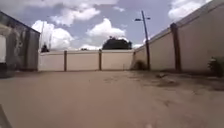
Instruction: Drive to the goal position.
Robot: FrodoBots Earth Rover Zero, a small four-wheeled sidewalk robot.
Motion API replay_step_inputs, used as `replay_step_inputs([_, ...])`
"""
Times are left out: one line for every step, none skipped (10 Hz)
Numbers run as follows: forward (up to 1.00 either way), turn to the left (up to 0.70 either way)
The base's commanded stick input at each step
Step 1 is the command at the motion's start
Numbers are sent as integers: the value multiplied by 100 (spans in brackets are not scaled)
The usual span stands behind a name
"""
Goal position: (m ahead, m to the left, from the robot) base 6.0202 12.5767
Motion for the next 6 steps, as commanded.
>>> replay_step_inputs([60, -15])
replay_step_inputs([60, -15])
replay_step_inputs([60, -15])
replay_step_inputs([60, -15])
replay_step_inputs([60, -15])
replay_step_inputs([60, -15])
